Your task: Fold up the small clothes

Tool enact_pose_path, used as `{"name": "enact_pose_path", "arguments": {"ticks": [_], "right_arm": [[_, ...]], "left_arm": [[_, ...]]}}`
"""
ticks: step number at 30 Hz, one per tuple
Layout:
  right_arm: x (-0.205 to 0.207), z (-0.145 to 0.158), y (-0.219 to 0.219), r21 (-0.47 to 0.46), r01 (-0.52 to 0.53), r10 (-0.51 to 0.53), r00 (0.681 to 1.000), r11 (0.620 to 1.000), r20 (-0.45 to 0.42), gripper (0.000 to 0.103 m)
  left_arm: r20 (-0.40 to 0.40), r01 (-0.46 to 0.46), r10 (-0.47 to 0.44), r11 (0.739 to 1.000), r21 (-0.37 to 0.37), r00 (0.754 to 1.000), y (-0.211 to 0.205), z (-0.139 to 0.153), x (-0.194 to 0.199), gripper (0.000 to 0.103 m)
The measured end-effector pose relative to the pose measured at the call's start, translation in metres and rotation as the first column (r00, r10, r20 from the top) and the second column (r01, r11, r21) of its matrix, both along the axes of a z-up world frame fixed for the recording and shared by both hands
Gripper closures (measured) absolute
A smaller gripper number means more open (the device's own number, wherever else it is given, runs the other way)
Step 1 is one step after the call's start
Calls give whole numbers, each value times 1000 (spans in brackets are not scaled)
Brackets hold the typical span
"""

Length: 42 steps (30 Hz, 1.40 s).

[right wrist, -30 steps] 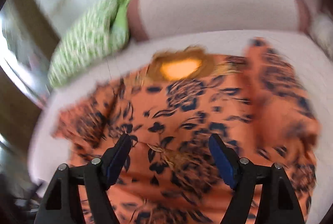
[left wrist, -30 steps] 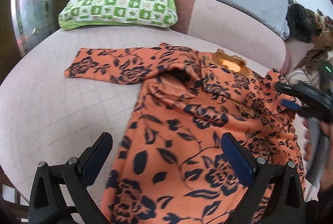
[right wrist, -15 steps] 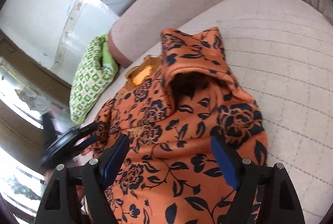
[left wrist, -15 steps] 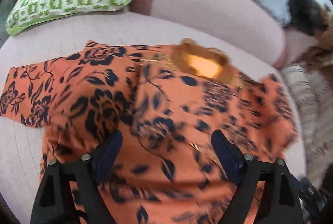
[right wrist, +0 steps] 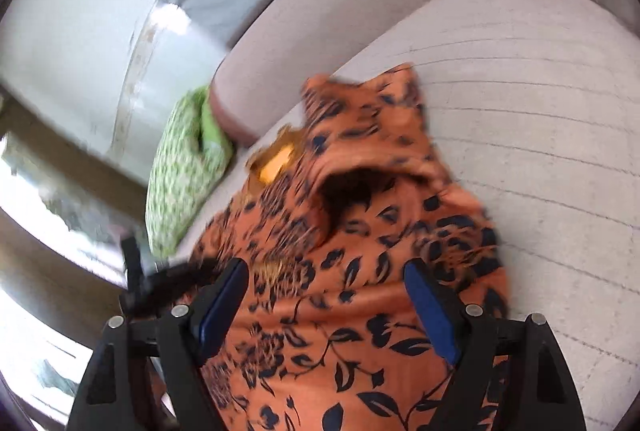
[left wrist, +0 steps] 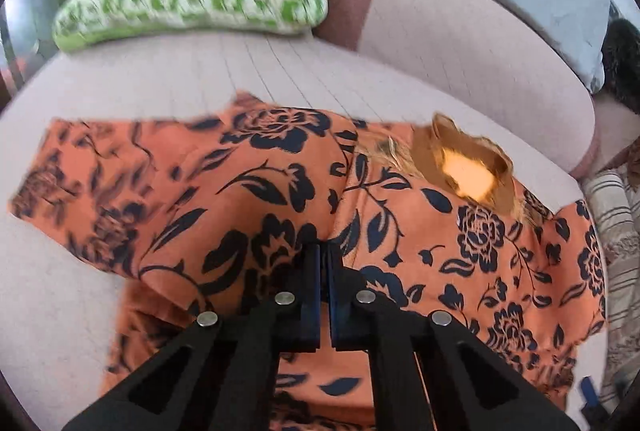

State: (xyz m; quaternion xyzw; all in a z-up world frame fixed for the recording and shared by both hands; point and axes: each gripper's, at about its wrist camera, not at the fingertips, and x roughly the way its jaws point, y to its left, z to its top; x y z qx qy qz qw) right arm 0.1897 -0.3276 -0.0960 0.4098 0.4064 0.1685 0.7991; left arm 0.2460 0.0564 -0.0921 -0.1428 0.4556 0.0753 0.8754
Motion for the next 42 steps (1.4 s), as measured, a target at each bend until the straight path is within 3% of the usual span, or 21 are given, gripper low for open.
{"name": "enact_pose_path", "arguments": {"ticks": [4,8,9,14,15,16,17,18,21,22,24,25,26,30,32,36,37,39,40,41,42], "right_arm": [[12,-22,-28,226,105,-86,992,968,-90,17],[41,-38,-29,313,154,-107,981,937,-162,17],[51,-48,-27,375,184,-111,972,908,-209,17],[65,-60,-32,464,337,-223,933,819,-283,21],[63,-60,-40,457,392,-284,915,799,-288,29],[59,-58,-48,429,434,-337,897,792,-286,52],[53,-54,-56,381,475,-388,877,793,-285,66],[49,-51,-58,352,483,-399,871,802,-285,67],[45,-49,-52,129,410,-367,891,903,-269,68],[42,-55,-54,77,383,-347,894,921,-284,66],[38,-56,-61,80,338,-305,912,938,-275,47],[36,-52,-65,86,298,-266,926,951,-268,31],[33,-43,-68,62,257,-234,939,964,-253,27],[43,1,-72,-85,178,-186,977,980,-106,27],[75,9,-71,-118,129,-138,988,985,-72,27],[156,-13,-51,-145,-36,16,990,989,-137,29],[175,-21,-40,-195,-85,53,985,977,-162,30],[199,-35,-25,-263,-156,100,972,952,-214,44],[202,-37,-23,-262,-162,104,970,951,-220,70],[207,-37,-18,-270,-170,112,970,948,-218,86],[209,-37,-15,-271,-174,116,970,947,-215,87]], "left_arm": [[-26,22,-21,1000,19,999,-2,-15,6,100],[-23,21,-21,1000,10,1000,-1,-15,10,100],[-23,22,-22,1000,2,999,1,-15,10,100],[-17,23,-22,1000,18,1000,-1,-16,7,100],[-14,20,-19,999,26,1000,-2,-15,6,100],[-10,18,-18,999,35,1000,-4,-15,6,100],[-7,18,-18,999,46,1000,-6,-15,5,100],[-6,18,-18,998,61,1000,-8,-16,6,100],[-5,12,-12,997,78,1000,-9,-19,5,100],[-5,18,-18,996,84,1000,-9,-18,5,100],[-4,24,-24,995,98,1000,-9,-17,4,100],[-6,26,-26,995,99,1000,-8,-18,5,100],[-9,29,-28,995,99,1000,-8,-19,5,100],[-3,35,-35,992,122,999,-12,-20,5,100],[-3,38,-38,992,120,999,-12,-20,5,100],[-8,15,-14,989,146,1000,-4,-21,8,102],[-11,10,-9,990,141,1000,0,-23,10,102],[-12,18,-16,989,144,1000,4,-25,11,102],[-11,29,-27,988,150,1000,4,-25,11,102],[-12,38,-36,989,145,999,3,-24,11,102],[-13,40,-39,993,113,999,3,-20,11,102]]}}
